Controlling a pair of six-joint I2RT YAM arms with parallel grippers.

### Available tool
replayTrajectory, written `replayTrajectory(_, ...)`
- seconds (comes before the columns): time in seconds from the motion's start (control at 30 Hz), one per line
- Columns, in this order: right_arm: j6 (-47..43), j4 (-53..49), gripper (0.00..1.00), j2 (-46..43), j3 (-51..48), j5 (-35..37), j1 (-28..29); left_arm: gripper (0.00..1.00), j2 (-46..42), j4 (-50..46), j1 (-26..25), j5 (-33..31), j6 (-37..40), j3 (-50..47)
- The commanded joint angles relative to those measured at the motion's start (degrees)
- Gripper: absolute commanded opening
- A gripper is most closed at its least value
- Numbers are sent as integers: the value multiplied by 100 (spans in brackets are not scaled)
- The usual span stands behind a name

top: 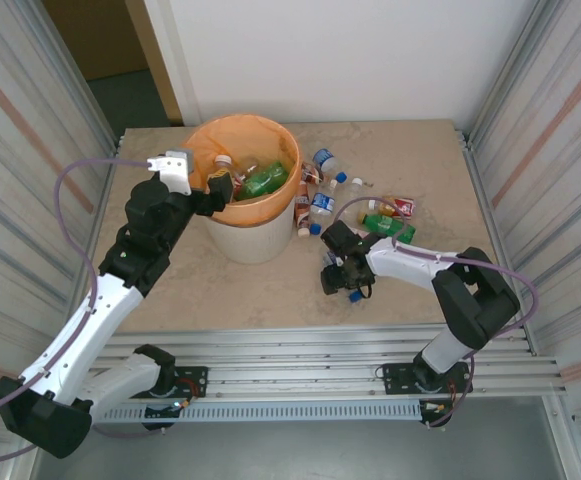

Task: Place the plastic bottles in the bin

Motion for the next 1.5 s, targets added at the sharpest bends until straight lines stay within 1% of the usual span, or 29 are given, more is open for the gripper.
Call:
replayTrajectory(0.0,-42,204,69,159,-83,-131,13,93,-79,231,62,-117,-128,-30)
replayTrajectory(0.1,-39,217,62,260,-65,-157,38,93,-96,237,70,-132,-147,-42)
replayTrajectory(0.23,-57,197,50,290,-2,-110,101,93,-132,242,80,-151,-170,-67)
replayTrajectory(0.37,-83,123,41,202,114,-9,205,93,-163,247,89,-142,-215,-84)
replayTrajectory(0.5,-142,74,37,-65,222,179,378,92,-206,226,89,-117,-284,-62)
replayTrajectory(0.63,-223,106,34,-590,254,431,568,92,-279,156,89,53,-362,11)
replayTrajectory(0.73,-298,235,30,-1109,181,565,647,92,-308,134,89,336,-416,61)
replayTrajectory(0.87,-360,502,29,-1845,8,708,662,92,-279,86,55,853,-494,215)
replayTrajectory(0.97,-419,764,26,-2405,-106,816,655,92,-192,130,-78,1219,-519,352)
replayTrajectory(1.13,-628,1322,27,-3204,-244,825,651,92,169,240,-391,2057,-566,717)
replayTrajectory(1.33,-894,2089,25,-3684,-335,914,651,92,808,293,-892,2621,-544,1219)
replayTrajectory(1.47,-1027,2382,24,-3729,-316,888,644,92,1215,431,-1113,3031,-629,1480)
